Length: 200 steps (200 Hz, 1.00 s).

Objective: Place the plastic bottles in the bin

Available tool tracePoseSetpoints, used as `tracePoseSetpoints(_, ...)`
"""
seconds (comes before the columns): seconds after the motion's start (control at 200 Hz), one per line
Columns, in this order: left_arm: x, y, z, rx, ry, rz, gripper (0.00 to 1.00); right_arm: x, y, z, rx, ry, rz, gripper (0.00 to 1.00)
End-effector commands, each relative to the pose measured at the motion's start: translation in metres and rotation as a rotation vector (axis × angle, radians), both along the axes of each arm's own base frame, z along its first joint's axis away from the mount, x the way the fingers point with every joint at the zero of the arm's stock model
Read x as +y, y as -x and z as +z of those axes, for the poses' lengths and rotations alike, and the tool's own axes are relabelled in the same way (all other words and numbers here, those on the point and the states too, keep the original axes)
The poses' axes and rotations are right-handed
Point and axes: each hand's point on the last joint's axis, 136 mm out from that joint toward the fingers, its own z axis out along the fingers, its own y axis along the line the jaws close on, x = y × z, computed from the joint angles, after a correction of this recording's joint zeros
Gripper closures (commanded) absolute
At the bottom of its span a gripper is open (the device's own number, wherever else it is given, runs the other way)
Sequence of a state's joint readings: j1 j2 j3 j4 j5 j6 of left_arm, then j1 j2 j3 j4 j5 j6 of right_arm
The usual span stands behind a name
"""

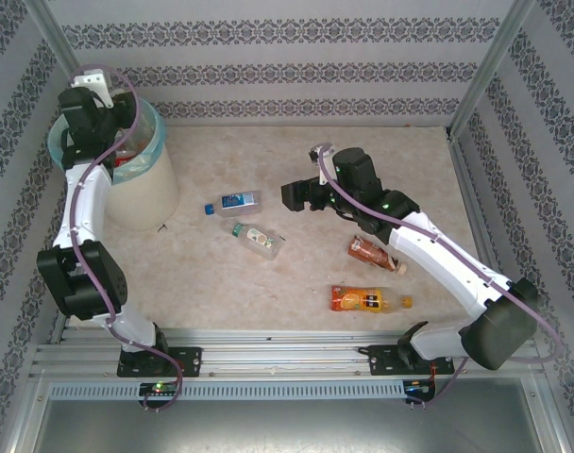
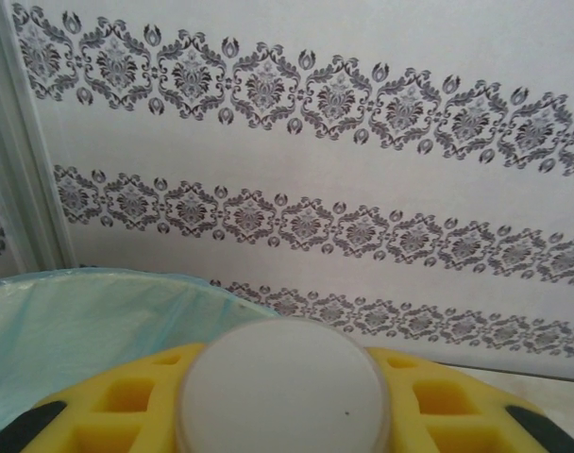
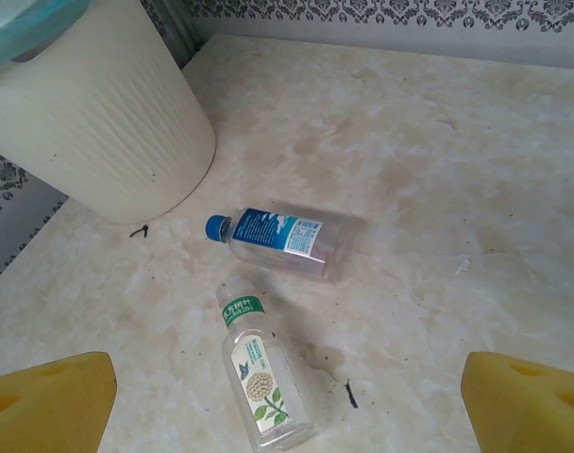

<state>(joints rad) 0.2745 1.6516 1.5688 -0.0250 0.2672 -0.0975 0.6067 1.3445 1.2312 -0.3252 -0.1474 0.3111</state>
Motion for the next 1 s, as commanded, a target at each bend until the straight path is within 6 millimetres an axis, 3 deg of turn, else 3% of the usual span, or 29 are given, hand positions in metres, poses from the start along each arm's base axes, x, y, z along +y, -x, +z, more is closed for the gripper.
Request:
tracePoseSetpoints(0.0, 0.026, 0.005, -0.069, 0.234, -0.082, 0.100, 1.00, 0.004, 0.002, 0.015, -0.017, -0.026, 0.009, 0.06)
tracePoseSetpoints(0.155, 0.026, 0.001, -0.065, 0.253, -0.074, 0.094, 1.00, 0.007, 0.001, 0.013, -0.003, -0.035, 0.012, 0.06)
tracePoseSetpoints(0.455, 0.038, -0.007, -0.126, 0.441, -0.050, 0.137, 1.00, 0.007, 0.002, 0.006, 0.014, -0.022, 0.015, 0.06)
tracePoseSetpoints(0.624, 0.036, -0.013, -0.144, 0.481, 0.016, 0.131, 0.98, 0.006, 0.002, 0.002, 0.022, -0.015, 0.012, 0.06)
tracePoseSetpoints(0.724, 0.030, -0.016, -0.135, 0.441, 0.074, 0.122, 0.96, 0.007, 0.002, 0.002, 0.028, -0.019, 0.016, 0.06)
tracePoseSetpoints(0.789, 0.026, -0.019, -0.120, 0.390, 0.131, 0.114, 1.00, 0.008, 0.003, 0.001, 0.033, -0.021, 0.018, 0.06)
tracePoseSetpoints(0.994, 0.008, -0.022, -0.077, 0.289, 0.299, 0.061, 1.00, 0.008, 0.003, 0.004, 0.029, -0.023, 0.019, 0.07)
